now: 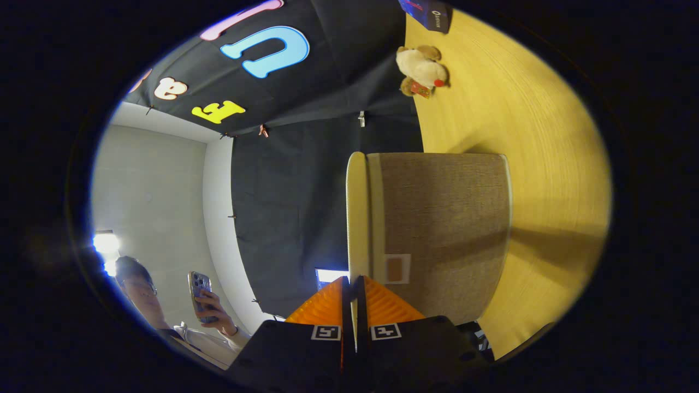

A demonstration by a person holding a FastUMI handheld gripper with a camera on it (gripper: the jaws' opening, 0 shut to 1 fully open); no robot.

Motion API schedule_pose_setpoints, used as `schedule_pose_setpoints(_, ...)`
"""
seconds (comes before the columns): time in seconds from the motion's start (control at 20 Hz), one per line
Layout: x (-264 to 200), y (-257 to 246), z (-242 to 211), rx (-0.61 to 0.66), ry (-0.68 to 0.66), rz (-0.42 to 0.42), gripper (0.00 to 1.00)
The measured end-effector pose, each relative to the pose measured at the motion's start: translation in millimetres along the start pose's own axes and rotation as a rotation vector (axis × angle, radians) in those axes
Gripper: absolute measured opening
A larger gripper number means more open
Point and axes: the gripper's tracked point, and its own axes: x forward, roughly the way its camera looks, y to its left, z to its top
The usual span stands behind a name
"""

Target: Open the storage box then place both shoes into the box .Put the left shoe in first, then the right shoe, with the right side of both shoes facing outward in a uniform manner.

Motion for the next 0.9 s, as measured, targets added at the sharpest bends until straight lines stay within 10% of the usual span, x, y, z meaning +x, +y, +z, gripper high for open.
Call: schedule_pose_setpoints(0.9, 120.8, 128.9, -15.7, -0.247, -0.053, -0.039, 0.05)
